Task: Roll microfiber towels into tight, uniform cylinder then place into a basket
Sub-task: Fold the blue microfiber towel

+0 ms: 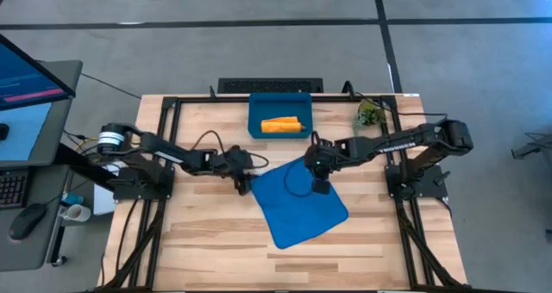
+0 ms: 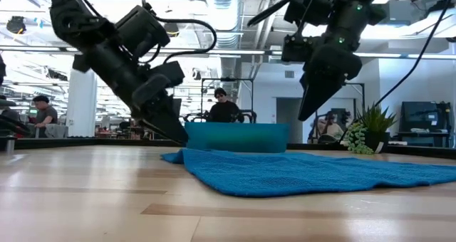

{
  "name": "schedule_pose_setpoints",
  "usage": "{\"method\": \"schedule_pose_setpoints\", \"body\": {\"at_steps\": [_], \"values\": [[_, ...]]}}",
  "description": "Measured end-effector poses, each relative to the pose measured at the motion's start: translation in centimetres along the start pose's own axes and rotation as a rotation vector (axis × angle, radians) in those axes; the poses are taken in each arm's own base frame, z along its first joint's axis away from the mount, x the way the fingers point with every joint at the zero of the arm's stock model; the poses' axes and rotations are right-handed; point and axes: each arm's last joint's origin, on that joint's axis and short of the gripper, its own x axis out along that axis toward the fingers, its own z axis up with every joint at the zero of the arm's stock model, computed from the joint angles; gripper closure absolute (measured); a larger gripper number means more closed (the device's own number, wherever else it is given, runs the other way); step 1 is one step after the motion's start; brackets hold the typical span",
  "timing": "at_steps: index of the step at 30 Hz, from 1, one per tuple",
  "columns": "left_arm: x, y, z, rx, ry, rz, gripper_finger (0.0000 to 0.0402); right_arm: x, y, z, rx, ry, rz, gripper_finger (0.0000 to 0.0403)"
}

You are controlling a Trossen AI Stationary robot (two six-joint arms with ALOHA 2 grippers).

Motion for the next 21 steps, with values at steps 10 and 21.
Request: {"method": "schedule_pose_setpoints", "body": {"at_steps": [10,21], "values": [[-0.9,-0.6,0.4,-0.093,0.002,-0.061,0.0255,0.0,0.5,0.0,-0.012,-0.005,0.007,0.0312],[1.7,-0.7,-1.2,-0.116,0.030,-0.058,0.0253,0.0,0.4,0.0,-0.009,-0.005,0.006,0.0312]]}}
